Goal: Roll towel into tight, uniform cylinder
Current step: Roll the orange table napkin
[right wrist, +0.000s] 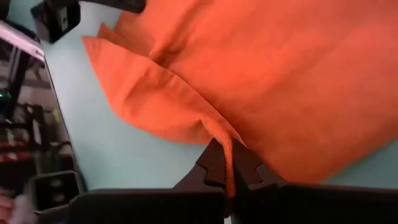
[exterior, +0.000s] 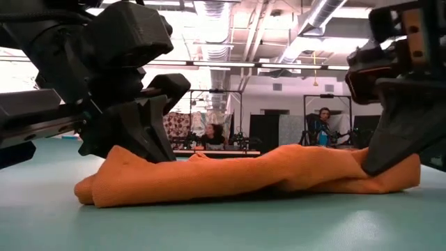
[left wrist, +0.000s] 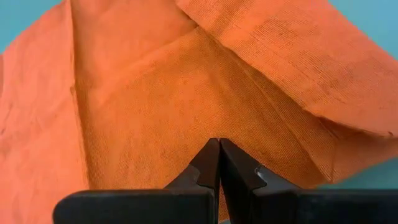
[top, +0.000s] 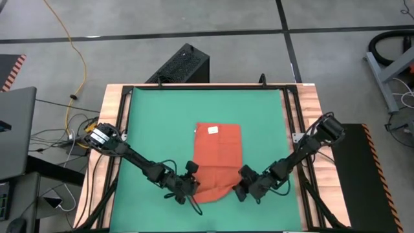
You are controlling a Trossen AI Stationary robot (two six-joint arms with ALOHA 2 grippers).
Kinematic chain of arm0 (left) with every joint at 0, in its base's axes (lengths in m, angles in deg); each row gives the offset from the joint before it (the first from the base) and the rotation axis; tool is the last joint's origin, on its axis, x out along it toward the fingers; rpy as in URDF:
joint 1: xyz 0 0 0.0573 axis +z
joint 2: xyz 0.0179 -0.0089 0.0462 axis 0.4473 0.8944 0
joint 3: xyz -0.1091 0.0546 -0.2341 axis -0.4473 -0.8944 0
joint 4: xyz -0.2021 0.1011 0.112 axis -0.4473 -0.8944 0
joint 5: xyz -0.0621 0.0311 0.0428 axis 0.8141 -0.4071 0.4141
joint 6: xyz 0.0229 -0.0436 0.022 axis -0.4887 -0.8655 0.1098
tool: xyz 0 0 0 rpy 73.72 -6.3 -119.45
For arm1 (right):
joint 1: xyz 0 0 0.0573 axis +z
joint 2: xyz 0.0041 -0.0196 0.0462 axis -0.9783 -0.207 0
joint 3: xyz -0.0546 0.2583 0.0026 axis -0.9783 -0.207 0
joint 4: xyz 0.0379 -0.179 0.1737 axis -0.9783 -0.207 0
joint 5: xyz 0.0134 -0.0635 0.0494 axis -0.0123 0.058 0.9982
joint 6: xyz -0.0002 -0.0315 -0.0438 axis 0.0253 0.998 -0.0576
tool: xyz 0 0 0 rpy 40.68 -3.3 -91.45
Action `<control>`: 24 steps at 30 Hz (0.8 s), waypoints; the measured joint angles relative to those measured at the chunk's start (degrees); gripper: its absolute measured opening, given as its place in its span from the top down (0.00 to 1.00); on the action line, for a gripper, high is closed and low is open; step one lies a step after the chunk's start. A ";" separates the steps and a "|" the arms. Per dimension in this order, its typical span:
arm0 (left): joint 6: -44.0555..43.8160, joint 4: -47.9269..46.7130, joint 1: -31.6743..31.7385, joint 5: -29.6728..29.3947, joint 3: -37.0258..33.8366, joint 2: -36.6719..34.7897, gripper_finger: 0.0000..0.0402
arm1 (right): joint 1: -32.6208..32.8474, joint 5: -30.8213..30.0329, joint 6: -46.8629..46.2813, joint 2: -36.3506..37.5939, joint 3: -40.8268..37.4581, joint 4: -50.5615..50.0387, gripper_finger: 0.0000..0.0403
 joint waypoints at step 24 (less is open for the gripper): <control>-0.89 -0.51 -3.08 4.87 -0.04 0.07 1.00 | -6.38 11.58 -25.16 8.63 0.09 -7.33 0.98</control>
